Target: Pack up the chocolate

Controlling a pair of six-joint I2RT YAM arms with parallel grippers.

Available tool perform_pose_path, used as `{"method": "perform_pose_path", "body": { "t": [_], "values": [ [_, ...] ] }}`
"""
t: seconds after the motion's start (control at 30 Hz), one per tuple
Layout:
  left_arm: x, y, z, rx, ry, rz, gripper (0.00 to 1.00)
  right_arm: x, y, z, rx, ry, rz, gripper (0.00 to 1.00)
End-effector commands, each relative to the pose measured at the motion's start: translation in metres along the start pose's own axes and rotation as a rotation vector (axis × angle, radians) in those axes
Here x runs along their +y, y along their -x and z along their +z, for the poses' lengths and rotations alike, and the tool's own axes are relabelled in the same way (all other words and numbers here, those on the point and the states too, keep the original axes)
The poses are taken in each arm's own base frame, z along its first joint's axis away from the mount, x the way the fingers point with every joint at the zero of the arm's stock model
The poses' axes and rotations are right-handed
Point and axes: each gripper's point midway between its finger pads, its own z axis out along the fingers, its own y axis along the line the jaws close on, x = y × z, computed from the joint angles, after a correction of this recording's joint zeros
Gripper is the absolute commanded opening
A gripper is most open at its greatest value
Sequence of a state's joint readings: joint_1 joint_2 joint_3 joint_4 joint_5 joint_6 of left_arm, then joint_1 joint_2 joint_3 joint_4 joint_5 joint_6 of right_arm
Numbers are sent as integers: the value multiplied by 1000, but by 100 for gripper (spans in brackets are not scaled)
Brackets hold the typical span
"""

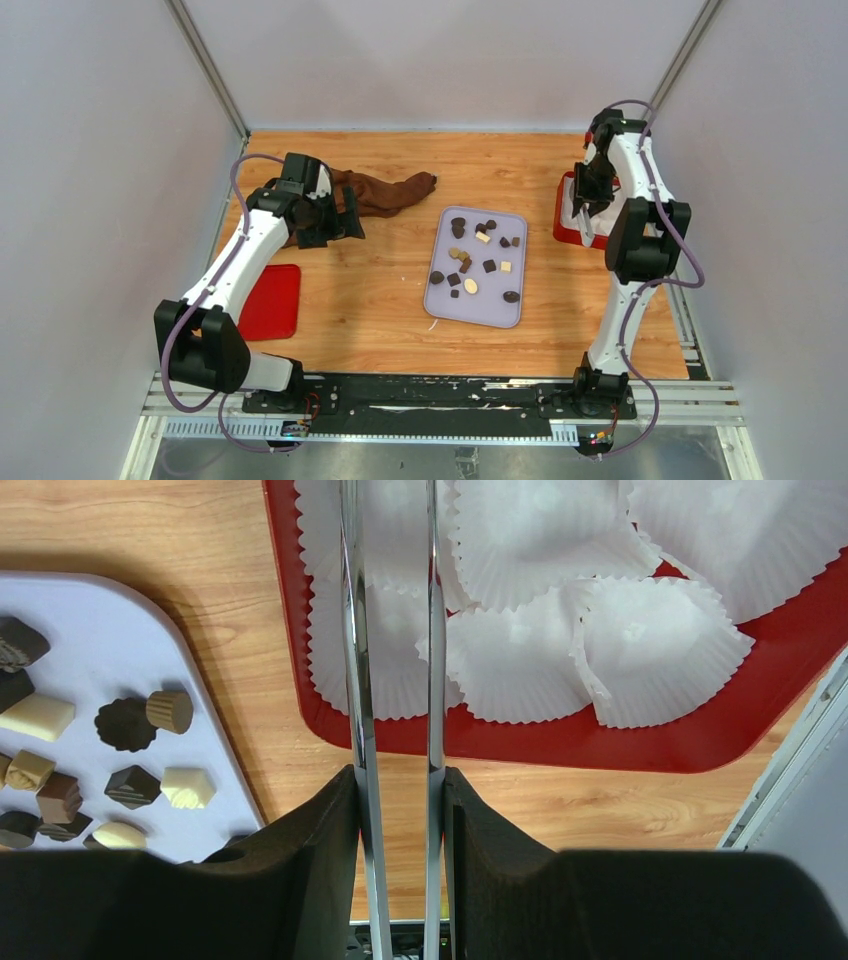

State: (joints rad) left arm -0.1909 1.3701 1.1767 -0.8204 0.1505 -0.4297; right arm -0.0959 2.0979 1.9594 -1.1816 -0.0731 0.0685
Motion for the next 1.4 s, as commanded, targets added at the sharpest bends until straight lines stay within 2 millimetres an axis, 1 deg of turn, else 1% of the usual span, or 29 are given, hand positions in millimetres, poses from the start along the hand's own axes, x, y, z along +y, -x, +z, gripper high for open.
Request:
{"method": "perform_pose_path", "body": {
  "t": [0.0,0.2,0.37,0.53,0.63,0.97,1.07,1.17,1.27,1.37],
  "values": [
    [0,-1,-5,-10,-11,13,100,-9,1,-1,26,-40,6,5],
    [1,-2,-6,-8,-5,15,100,-8,8,6,26,-37,10,8],
    [4,-4,-4,-2,6,17,100,-5,10,12,34,-24,8,16],
    [7,-5,-2,5,20,26,100,-1,10,14,40,2,1,31],
    [10,-5,-2,4,32,25,100,2,10,14,38,19,1,36],
    [12,-6,3,15,45,23,100,0,15,11,21,7,3,43],
    [12,-7,4,24,43,22,100,0,16,8,15,4,3,42],
    [11,-6,5,22,41,24,100,-1,18,-1,-10,-7,4,34],
    [9,-5,5,24,32,29,100,-3,20,-21,-54,-19,12,29],
    [9,-3,4,21,31,38,100,-1,17,-45,-104,-18,24,26]
  ]
}}
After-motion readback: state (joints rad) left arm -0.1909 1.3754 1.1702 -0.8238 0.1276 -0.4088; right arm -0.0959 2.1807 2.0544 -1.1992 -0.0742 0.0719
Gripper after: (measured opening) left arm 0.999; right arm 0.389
